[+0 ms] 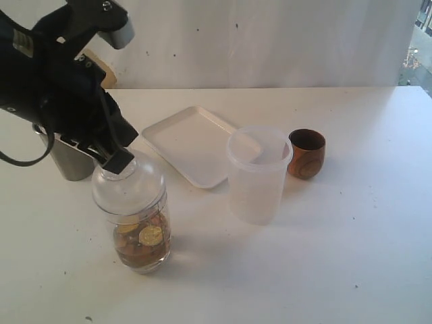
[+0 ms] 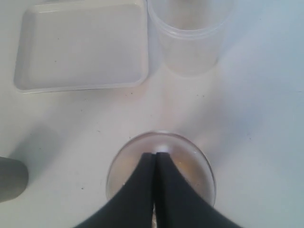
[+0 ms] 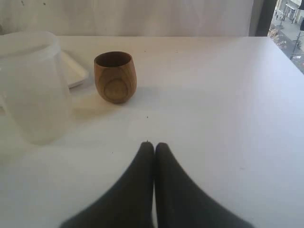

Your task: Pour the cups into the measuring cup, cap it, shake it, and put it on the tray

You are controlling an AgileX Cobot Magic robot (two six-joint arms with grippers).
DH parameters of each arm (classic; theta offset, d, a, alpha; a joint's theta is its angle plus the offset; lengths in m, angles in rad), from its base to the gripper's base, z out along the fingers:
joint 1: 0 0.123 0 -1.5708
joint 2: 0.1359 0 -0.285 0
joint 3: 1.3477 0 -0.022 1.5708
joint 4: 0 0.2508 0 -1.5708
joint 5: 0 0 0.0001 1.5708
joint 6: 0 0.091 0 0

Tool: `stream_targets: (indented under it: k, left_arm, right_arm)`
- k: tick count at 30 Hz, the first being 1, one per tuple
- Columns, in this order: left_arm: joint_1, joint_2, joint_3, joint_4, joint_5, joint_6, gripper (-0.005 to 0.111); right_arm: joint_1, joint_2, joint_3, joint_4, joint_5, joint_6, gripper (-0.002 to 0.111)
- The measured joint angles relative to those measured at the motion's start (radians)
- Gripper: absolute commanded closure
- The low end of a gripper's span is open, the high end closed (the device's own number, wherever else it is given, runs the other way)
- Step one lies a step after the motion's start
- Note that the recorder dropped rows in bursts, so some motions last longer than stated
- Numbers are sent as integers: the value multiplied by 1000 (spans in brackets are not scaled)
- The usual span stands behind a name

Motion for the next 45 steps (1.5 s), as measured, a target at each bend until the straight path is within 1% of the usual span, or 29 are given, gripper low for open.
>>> stream_targets:
  k: [9,36,41,45]
  left_arm:
    - [0,39,0,-5,0,0,107]
    - [0,41,0,-5,-4,4,107]
    - [0,41,31,-5,-11,4,107]
    - [0,39,62,-2,-49,4,107]
  right_arm:
    - [0,0,0,0,0,0,108]
    - [0,0,0,0,0,8,108]
    - [0,0,0,0,0,9,108]
    - [0,0,0,0,0,11,108]
